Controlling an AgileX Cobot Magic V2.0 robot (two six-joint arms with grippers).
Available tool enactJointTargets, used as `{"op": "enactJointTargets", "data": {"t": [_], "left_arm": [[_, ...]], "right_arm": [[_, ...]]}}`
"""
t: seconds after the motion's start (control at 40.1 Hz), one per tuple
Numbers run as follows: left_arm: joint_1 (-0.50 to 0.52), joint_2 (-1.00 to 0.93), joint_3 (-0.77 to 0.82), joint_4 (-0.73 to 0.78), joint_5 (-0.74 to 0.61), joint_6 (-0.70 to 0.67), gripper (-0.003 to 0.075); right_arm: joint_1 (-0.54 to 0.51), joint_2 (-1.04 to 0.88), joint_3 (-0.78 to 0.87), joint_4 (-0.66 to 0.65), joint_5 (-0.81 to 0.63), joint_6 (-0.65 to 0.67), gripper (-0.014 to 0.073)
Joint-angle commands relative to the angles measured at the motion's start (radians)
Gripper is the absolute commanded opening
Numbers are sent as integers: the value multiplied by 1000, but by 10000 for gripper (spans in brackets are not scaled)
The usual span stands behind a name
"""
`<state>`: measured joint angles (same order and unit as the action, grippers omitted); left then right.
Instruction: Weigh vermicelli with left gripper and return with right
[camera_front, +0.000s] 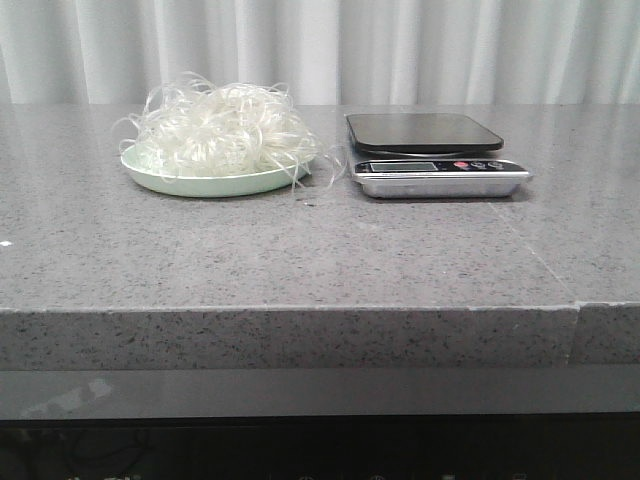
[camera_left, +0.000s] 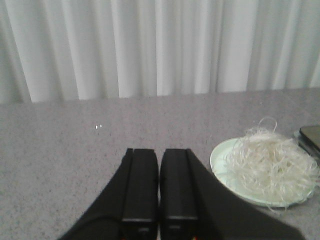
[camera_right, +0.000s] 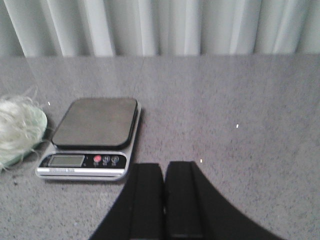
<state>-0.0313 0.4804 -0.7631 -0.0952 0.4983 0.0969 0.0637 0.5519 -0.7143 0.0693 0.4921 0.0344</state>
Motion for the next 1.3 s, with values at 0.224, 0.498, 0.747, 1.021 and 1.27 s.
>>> {"op": "enactJointTargets", "data": {"t": [0.224, 0.498, 0.747, 1.021, 1.27], "left_arm": [[4, 105, 0, -3, -38, -11, 156], [4, 164, 0, -3, -36, -11, 155], [4, 191, 0, -5, -30, -11, 167], [4, 194, 0, -17, -30, -11, 479], [-86, 240, -15, -41, -48, -7, 494]], "right_arm": [[-3, 146, -36, -4, -60, -9, 157], [-3, 191, -36, -4, -52, -9, 157], [-3, 203, -36, -17, -31, -9, 299], [-3, 203, -36, -29, -23, -9, 523], [-3, 203, -36, -29, -18, -9, 523]]}}
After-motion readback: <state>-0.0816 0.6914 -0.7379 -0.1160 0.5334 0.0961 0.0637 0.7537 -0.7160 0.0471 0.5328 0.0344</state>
